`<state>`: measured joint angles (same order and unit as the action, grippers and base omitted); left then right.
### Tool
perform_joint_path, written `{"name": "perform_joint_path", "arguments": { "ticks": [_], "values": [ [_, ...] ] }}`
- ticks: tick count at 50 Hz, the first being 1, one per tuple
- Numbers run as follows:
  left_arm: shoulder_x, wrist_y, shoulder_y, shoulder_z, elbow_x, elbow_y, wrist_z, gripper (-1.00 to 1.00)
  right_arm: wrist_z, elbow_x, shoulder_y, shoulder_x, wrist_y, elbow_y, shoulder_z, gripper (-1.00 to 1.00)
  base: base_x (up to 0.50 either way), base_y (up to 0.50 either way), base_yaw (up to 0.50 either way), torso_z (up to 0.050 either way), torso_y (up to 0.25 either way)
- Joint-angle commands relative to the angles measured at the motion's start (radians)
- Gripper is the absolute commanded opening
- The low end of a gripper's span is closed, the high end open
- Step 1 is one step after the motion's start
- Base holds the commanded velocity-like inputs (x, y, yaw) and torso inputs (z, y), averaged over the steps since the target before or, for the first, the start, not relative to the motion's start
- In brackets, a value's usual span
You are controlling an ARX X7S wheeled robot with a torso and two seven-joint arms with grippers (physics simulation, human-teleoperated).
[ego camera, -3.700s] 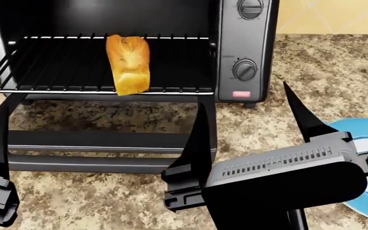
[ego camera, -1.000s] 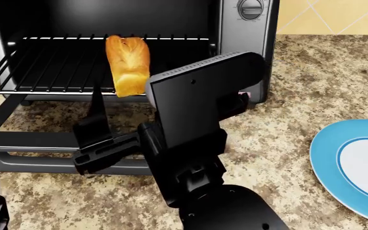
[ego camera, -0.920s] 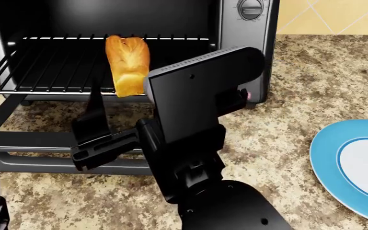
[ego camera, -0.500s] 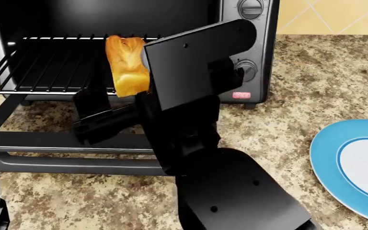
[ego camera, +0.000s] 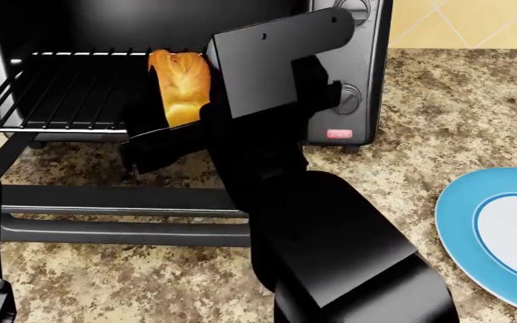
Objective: Pick the bread from the rack and place it on the plate on the counter.
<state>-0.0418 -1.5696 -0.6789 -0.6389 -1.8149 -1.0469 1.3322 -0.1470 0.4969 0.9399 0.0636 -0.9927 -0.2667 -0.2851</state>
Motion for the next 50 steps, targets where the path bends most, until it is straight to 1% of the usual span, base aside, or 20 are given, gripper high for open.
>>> {"name": "perform_joint_path", "arguments": {
  "ticks": [1,20,50],
  "values": [
    [0.0,0.0,0.002,-0.003,0.004,0.0,-0.004,1.0,0.001,0.001,0.026,-0.001,0.043,0.087,-0.018,1.0,0.0,0.0,0.0,0.0,0.0],
    [-0.002,0.0,0.001,0.009,-0.021,0.0,0.029,1.0,0.006,0.013,0.035,-0.013,0.096,0.207,-0.07,1.0,0.0,0.0,0.0,0.0,0.0],
    [0.002,-0.001,-0.003,0.008,-0.096,0.0,0.11,1.0,-0.022,0.052,0.023,0.004,0.13,0.24,-0.117,1.0,0.0,0.0,0.0,0.0,0.0]
  ]
}}
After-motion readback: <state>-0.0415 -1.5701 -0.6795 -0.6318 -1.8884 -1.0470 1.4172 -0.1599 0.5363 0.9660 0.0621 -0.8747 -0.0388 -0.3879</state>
